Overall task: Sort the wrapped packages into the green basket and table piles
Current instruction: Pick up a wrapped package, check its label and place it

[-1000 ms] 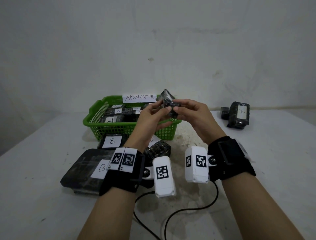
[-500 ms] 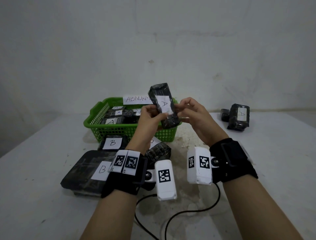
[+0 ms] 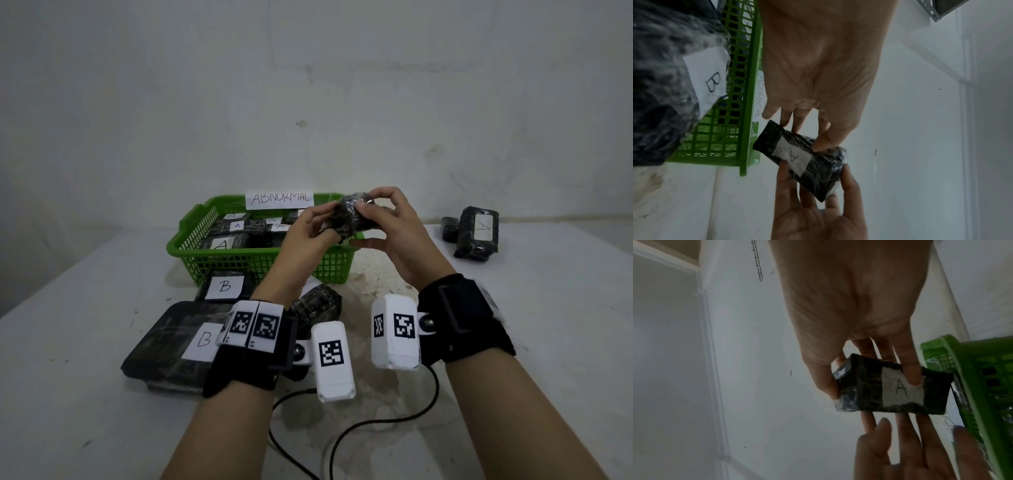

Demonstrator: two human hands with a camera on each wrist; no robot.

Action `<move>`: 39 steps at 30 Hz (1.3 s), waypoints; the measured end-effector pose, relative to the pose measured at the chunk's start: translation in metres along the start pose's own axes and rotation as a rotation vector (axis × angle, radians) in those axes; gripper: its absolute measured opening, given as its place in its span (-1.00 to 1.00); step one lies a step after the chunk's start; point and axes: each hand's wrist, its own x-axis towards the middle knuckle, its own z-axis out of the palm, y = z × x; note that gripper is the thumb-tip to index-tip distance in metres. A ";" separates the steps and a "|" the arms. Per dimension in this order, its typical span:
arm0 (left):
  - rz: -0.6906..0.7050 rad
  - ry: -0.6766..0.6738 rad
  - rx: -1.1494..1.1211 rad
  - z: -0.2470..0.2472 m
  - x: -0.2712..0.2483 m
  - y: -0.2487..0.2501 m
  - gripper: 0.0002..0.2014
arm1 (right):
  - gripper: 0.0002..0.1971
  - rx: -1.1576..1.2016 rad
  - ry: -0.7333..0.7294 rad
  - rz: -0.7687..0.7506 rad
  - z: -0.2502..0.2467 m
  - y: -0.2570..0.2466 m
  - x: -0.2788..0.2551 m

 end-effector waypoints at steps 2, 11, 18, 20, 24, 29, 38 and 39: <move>-0.019 0.002 -0.013 0.001 0.002 -0.001 -0.64 | -0.88 -0.001 0.019 -0.040 0.000 0.000 0.000; -0.057 0.048 -0.168 0.004 0.005 -0.003 -0.76 | -0.81 -0.017 -0.090 -0.086 0.001 0.002 0.001; -0.106 0.159 -0.424 0.001 0.006 0.005 -0.75 | -0.66 0.058 -0.088 -0.099 0.006 -0.001 0.006; -0.125 0.159 -0.454 -0.004 0.007 0.011 -0.78 | -0.64 0.089 -0.081 -0.097 0.013 -0.002 0.011; -0.244 0.201 -0.433 -0.016 0.016 0.036 -0.70 | -0.65 0.007 -0.056 -0.091 0.031 -0.010 0.031; -0.328 0.225 -0.679 -0.051 0.032 0.063 -0.73 | -0.79 -0.293 0.078 -0.047 0.042 -0.020 0.063; -0.541 0.256 -0.162 -0.089 0.047 0.043 -0.61 | -0.73 -0.472 -0.174 0.388 0.056 -0.001 0.089; -0.552 0.237 -0.084 -0.091 0.048 0.038 -0.59 | -0.66 -0.539 -0.177 0.416 0.057 0.005 0.092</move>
